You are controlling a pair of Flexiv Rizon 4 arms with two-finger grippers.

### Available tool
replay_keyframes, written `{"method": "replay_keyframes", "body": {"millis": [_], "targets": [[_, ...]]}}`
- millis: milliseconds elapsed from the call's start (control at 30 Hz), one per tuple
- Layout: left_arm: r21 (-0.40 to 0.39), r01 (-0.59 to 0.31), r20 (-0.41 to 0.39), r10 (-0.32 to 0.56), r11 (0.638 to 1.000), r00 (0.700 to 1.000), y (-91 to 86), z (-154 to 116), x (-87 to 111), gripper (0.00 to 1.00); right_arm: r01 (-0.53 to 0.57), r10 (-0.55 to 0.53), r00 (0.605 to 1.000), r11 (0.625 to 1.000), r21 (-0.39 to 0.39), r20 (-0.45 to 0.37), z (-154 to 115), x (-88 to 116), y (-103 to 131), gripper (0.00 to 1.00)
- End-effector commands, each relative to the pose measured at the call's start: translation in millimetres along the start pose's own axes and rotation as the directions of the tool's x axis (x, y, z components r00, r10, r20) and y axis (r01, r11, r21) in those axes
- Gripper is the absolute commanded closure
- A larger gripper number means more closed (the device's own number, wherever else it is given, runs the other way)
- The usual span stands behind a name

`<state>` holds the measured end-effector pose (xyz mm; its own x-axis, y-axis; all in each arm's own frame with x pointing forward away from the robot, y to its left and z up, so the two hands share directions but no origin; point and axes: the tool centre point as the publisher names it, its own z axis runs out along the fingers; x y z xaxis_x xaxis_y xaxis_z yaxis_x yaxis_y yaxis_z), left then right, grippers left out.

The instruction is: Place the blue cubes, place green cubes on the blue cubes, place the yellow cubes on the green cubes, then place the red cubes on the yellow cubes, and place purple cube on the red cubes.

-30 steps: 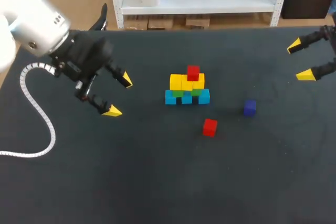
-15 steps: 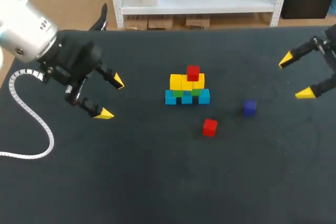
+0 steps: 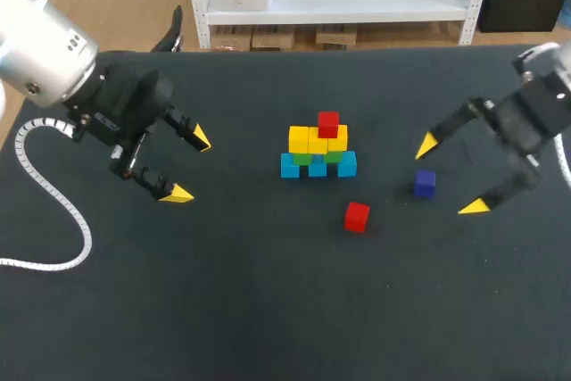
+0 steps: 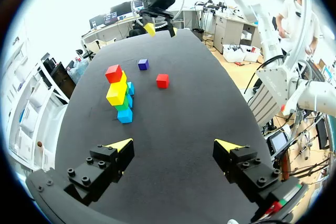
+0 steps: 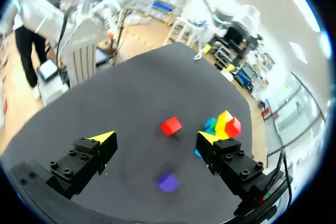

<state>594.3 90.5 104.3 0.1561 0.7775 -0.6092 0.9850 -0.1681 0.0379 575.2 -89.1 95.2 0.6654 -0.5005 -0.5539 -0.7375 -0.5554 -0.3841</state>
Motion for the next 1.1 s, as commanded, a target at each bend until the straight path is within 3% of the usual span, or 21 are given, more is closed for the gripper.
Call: {"method": "replay_keyframes", "body": {"millis": [33, 167, 533, 767, 1100], "targets": [[-0.001, -0.001, 0.000, 0.001, 1.000, 1.000, -0.1, 0.0, 0.4, 0.00, 0.201, -0.217, 0.964, 0.973, -0.115, -0.152, 20.8, -6.8, -15.9, 0.00], [-0.001, -0.001, 0.000, 0.001, 1.000, 1.000, -0.1, 0.0, 0.4, 0.00, 0.279, -0.313, 0.930, 0.942, -0.185, -0.191, 34.1, -9.2, -21.6, 0.00], [-0.001, -0.001, 0.000, 0.001, 1.000, 1.000, -0.1, 0.0, 0.4, 0.00, 0.382, -0.465, 0.861, 0.859, -0.341, -0.206, 57.3, -2.5, -29.5, 0.00], [-0.001, -0.001, 0.000, 0.001, 1.000, 1.000, -0.1, 0.0, 0.4, 0.00, 0.334, -0.437, 0.843, 0.882, -0.331, -0.314, 76.8, 7.2, -34.0, 0.00], [-0.001, -0.001, 0.000, 0.001, 1.000, 1.000, -0.1, 0.0, 0.4, 0.00, 0.356, -0.478, 0.820, 0.856, -0.375, -0.314, 103.8, 13.3, -35.7, 0.00]]}}
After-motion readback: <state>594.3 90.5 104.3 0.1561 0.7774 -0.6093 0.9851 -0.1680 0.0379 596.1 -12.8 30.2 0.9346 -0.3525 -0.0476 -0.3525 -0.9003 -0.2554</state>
